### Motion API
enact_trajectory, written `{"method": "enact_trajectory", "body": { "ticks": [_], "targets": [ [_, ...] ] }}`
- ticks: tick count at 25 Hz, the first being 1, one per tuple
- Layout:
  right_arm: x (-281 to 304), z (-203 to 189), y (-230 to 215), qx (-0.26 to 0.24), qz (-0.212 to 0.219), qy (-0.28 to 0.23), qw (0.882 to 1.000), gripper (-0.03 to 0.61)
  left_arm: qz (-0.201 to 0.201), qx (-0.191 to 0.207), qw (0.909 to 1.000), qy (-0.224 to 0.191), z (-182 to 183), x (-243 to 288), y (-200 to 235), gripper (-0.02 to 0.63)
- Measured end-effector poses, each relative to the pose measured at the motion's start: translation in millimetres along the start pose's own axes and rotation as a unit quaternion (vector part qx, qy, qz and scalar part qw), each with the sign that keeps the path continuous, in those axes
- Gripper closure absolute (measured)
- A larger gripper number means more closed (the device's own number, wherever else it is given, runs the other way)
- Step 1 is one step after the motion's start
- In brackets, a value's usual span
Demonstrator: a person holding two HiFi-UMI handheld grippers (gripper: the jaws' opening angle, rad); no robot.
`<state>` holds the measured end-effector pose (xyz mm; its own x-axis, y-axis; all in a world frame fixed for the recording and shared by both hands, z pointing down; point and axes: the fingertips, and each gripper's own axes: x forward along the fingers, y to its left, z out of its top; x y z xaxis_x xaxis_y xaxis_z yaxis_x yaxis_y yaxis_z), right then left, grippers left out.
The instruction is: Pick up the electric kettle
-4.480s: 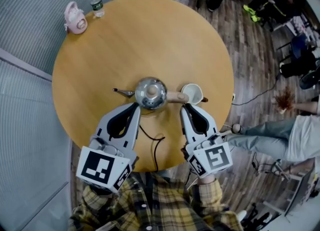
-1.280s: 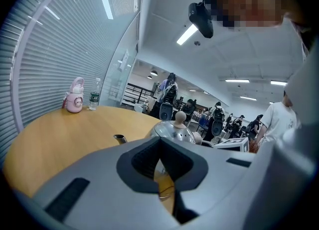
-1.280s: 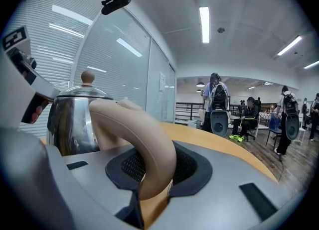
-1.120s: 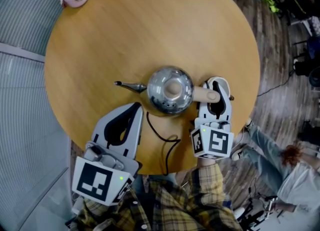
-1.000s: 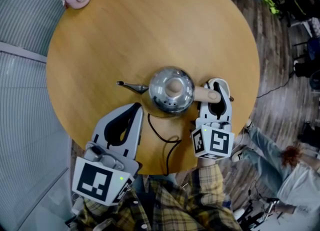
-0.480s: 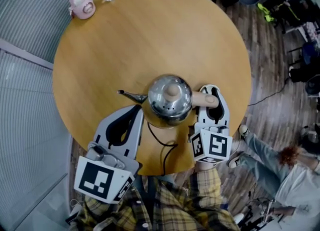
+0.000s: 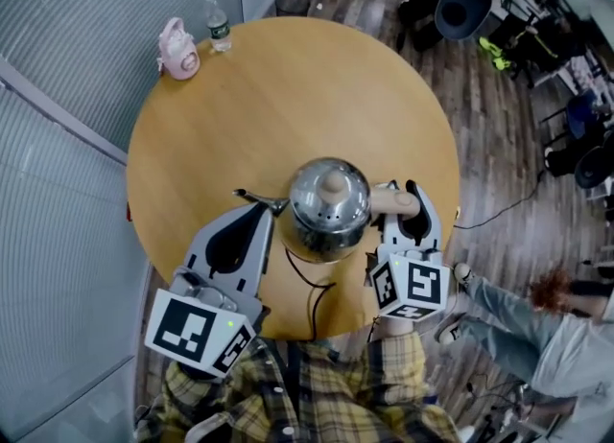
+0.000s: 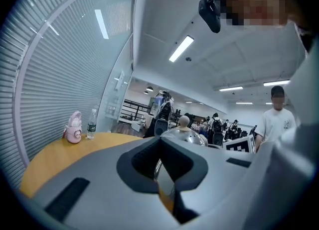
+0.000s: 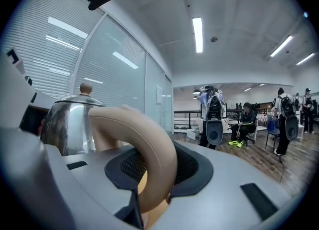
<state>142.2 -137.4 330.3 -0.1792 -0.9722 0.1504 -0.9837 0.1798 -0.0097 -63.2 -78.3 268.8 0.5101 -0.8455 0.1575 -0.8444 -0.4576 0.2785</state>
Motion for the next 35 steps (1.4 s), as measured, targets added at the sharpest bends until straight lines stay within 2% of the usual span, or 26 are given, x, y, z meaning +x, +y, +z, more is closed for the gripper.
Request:
{"method": "enact_trajectory", "body": {
  "ticks": [9,15,23,29,35],
  "targets": [
    [-13.9,44.7,10.2,-0.016,0.011,-0.005,1.000,0.454,-0.021,0.009,0.9994,-0.025,39.3,-28.6,1.3,0.611],
    [-58.0,48.6,2.7,-0.015,0.017,0.011,1.000,0.453,-0.024,0.007,0.9995,-0.022,43.7,-56.5,-20.2,0.611],
    [-108.3,44.9,-4.0,-0.010,0.017,0.011,1.000,0.453,-0.021,0.012,0.9989,-0.040,51.4,-81.3,-36.0,0.611],
    [-117.4,46.5,-0.9,0.014,0.019,0.005,1.000,0.451,-0.020,0.014,0.9988,-0.043,52.9,-85.8,-30.1,0.611],
    [-106.4,57.0,3.7,0.015,0.021,-0.011,1.000,0.451,-0.013,0.018,0.9988,-0.045,56.1,-83.5,-19.9,0.611]
  ]
}}
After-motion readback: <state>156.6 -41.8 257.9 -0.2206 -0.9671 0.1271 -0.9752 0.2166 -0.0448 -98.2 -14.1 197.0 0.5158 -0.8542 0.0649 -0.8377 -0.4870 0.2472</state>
